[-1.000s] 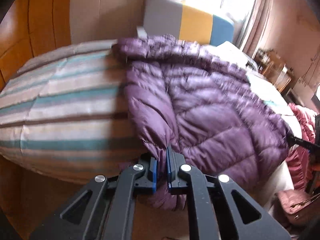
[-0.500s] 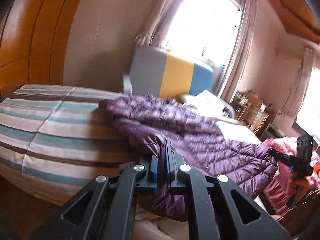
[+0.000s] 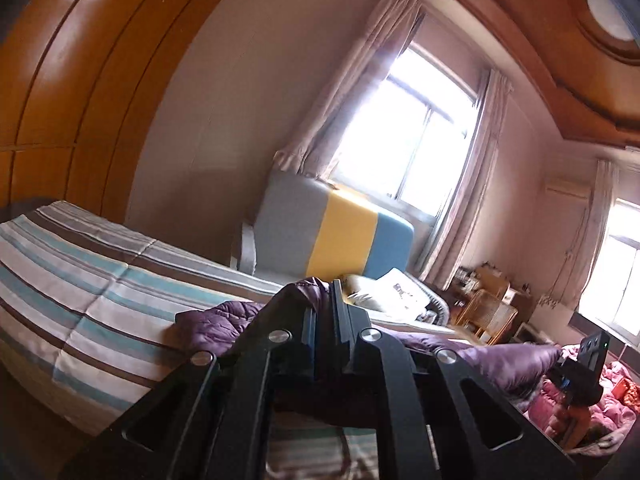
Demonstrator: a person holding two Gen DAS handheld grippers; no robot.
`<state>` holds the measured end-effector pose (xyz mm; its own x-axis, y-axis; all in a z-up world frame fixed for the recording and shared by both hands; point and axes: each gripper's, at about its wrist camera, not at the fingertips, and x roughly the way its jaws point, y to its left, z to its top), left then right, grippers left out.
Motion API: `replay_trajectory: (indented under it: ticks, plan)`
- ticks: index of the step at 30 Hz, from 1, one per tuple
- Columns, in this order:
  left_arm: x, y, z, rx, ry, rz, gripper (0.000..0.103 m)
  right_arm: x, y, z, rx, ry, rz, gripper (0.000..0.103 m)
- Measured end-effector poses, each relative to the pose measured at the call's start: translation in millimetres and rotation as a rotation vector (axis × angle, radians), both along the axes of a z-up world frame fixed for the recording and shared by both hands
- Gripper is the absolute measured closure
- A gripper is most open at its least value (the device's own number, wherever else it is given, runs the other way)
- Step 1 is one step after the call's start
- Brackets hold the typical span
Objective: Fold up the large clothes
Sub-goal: 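Lift the hem with both grippers and fold it over toward the collar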
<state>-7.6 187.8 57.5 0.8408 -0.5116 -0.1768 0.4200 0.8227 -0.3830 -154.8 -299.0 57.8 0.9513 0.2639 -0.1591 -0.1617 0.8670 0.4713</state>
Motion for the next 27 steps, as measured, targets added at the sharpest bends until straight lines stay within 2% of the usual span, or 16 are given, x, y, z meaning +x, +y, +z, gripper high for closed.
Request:
replay_trajectory:
  ticks: [5, 10, 13, 18, 27]
  plan:
    - [50, -8, -16, 0.018, 0.081, 0.042, 0.097, 55, -6, -11, -0.020, 0.053, -0.042, 0.096]
    - [105, -16, -38, 0.043, 0.178, 0.077, 0.097, 120, -13, -26, -0.006, 0.158, -0.095, 0.096]
    - [135, -24, -51, 0.080, 0.215, 0.102, 0.097, 150, -11, -29, -0.040, 0.211, -0.120, 0.096]
    - [179, -37, -72, 0.138, 0.274, 0.122, 0.097, 192, -15, -41, -0.054, 0.298, -0.155, 0.096]
    - [242, -59, -109, 0.175, 0.387, 0.168, 0.097, 250, -21, -90, -0.047, 0.465, -0.224, 0.096]
